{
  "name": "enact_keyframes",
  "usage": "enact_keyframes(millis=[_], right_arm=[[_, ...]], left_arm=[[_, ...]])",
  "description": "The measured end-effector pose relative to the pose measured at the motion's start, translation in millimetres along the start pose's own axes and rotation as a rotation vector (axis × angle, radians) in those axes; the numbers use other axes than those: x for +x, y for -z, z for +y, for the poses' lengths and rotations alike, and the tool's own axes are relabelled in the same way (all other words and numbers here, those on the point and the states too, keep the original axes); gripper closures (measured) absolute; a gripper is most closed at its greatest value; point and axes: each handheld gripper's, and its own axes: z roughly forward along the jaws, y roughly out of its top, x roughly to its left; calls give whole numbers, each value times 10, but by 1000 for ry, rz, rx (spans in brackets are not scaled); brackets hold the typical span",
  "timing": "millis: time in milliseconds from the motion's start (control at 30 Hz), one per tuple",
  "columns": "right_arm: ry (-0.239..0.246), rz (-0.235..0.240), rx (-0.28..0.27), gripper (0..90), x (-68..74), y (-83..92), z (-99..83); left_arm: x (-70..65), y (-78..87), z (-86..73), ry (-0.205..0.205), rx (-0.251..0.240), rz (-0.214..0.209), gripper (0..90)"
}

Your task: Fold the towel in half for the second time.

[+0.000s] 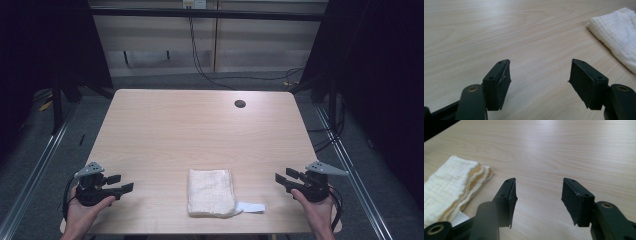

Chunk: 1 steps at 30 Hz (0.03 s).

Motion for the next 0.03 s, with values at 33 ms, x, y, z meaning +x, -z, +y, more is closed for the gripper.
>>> enact_keyframes(millis=[33], right_arm=[[12,2,2,439,20,-15,-5]], left_arm=[[-5,-7,-4,0,-1,-2,340]])
